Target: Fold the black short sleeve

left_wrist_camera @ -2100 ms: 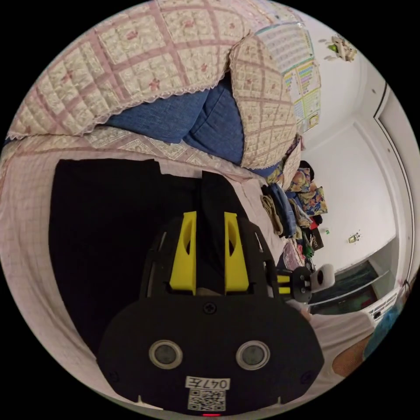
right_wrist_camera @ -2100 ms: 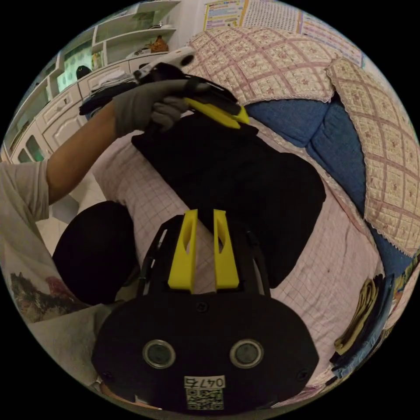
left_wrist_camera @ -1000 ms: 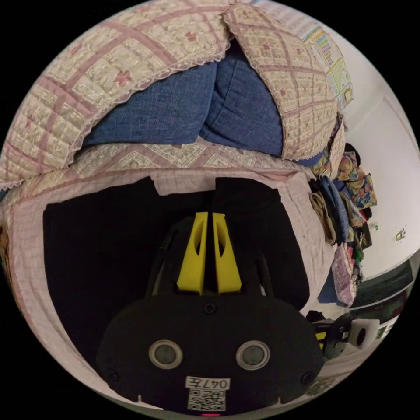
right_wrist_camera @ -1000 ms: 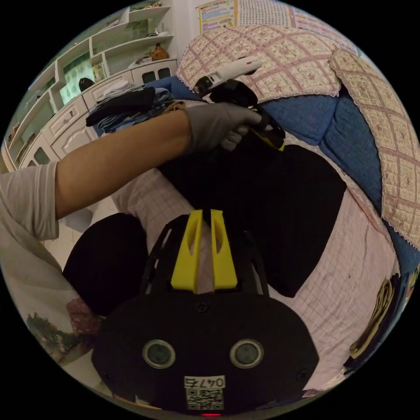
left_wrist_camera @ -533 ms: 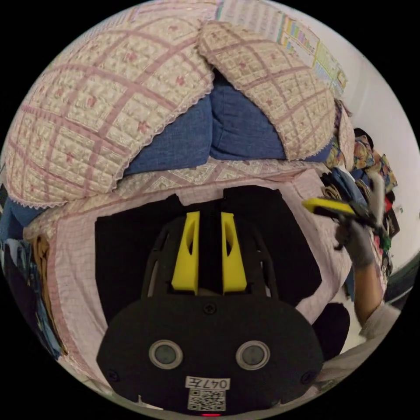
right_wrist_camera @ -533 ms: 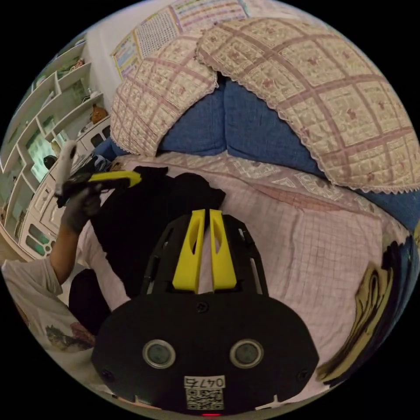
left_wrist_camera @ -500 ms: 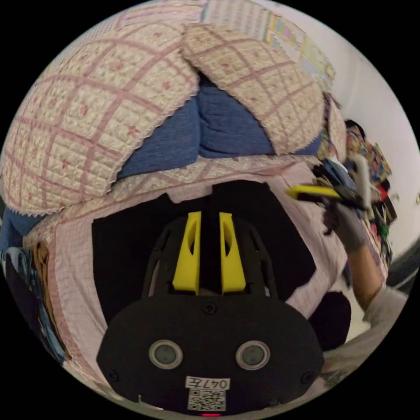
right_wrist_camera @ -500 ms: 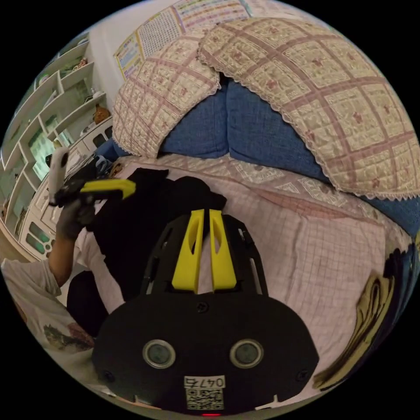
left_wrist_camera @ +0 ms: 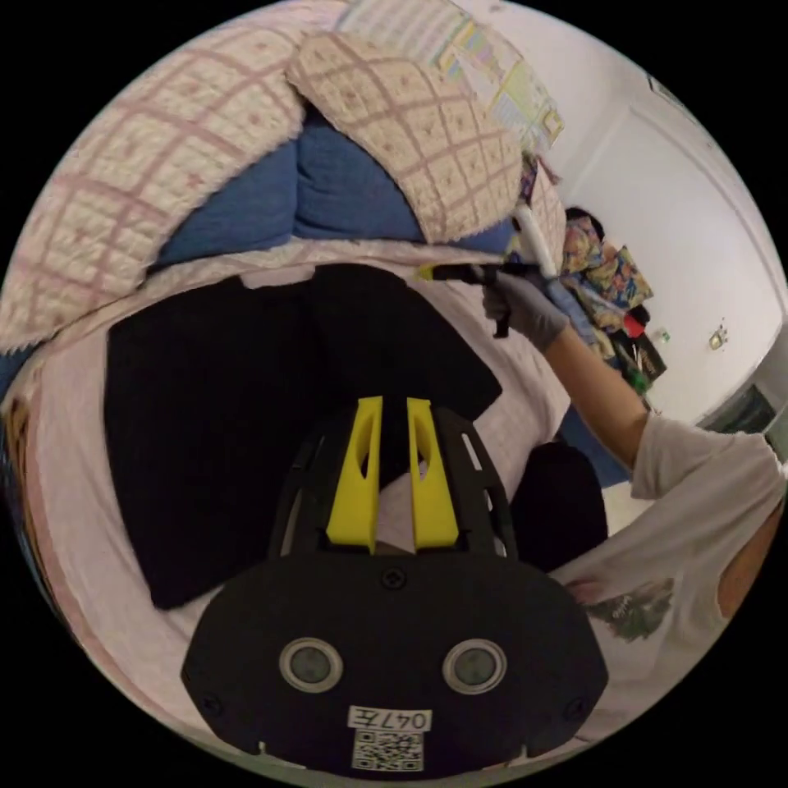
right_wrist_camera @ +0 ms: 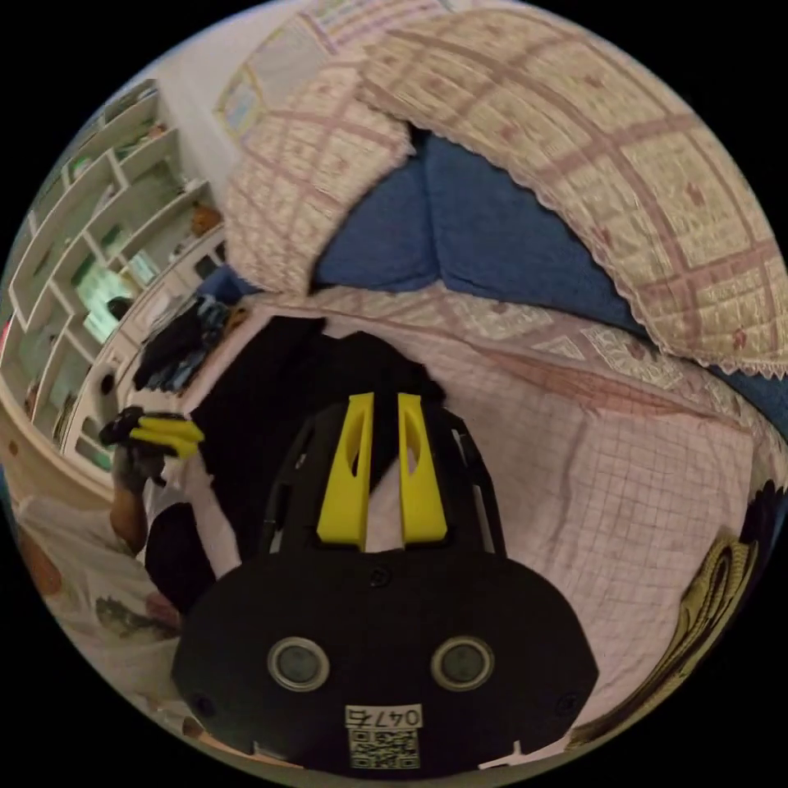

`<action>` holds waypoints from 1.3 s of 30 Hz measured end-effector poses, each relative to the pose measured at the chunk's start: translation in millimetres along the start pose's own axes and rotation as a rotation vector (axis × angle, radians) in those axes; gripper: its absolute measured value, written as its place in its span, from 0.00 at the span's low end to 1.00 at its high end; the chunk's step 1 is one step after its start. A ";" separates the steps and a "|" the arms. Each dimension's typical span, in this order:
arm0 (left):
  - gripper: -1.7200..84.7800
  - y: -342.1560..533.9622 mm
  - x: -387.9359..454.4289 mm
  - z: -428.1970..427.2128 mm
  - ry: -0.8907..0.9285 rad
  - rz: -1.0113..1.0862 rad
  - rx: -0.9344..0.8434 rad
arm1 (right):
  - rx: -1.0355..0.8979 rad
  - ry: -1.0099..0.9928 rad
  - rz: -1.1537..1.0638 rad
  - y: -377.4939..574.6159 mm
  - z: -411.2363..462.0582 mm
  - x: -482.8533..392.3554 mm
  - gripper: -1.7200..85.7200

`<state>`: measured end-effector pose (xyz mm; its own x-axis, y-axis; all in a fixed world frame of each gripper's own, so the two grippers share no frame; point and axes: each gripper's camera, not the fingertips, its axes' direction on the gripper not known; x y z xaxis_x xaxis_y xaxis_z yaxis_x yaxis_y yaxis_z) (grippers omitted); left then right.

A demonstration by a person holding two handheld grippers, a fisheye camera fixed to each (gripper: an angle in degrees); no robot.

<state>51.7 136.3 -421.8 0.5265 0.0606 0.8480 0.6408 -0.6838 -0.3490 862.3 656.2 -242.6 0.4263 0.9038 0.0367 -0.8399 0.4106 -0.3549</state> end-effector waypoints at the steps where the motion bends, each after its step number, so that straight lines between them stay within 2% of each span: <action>1: 0.08 12.5 -8.5 -22.8 -0.023 -0.028 0.032 | 0.004 -0.020 -0.061 6.5 -9.5 -19.6 0.05; 3: 0.09 68.4 -47.6 -109.3 -0.190 -0.178 0.129 | -0.021 -0.030 -0.155 19.4 -16.4 -51.0 0.06; 6: 0.11 140.5 -97.8 -193.6 -0.352 -0.394 0.203 | -0.071 0.021 -0.300 45.7 -16.7 -95.1 0.08; 8: 0.12 173.9 -125.5 -225.9 -0.305 -0.497 0.247 | -0.169 0.163 -0.365 60.8 -5.8 -111.2 0.09; 10: 0.13 191.5 -144.5 -244.6 -0.267 -0.546 0.277 | -0.204 0.221 -0.351 62.6 -4.0 -115.2 0.09; 15: 0.13 190.0 -173.1 -278.0 -0.260 -0.590 0.298 | -0.047 0.246 -0.433 39.8 -36.0 -169.1 0.07; 22: 0.02 167.4 -162.2 -325.7 -0.252 -0.540 0.307 | -0.135 0.134 -0.462 13.6 0.3 -207.5 0.04; 25: 0.01 151.8 -139.0 -360.9 -0.263 -0.508 0.364 | -0.260 0.142 -0.460 15.1 17.4 -206.6 0.04; 30: 0.01 93.1 -59.5 -414.3 -0.352 -0.404 0.454 | -0.219 0.166 -0.486 12.4 0.2 -198.1 0.04; 34: 0.01 13.0 21.4 -432.9 -0.384 -0.185 0.450 | -0.002 0.073 -0.281 5.3 -60.1 -151.9 0.03; 39: 0.01 -155.7 176.1 -395.2 -0.305 0.250 0.317 | 0.294 0.216 0.009 18.6 -141.3 -83.1 0.02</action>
<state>-176.1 -33.9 -60.5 0.7941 0.1653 0.5849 0.5880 -0.4527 -0.6703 858.7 571.7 -384.2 0.4532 0.8742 -0.1746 -0.8913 0.4481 -0.0699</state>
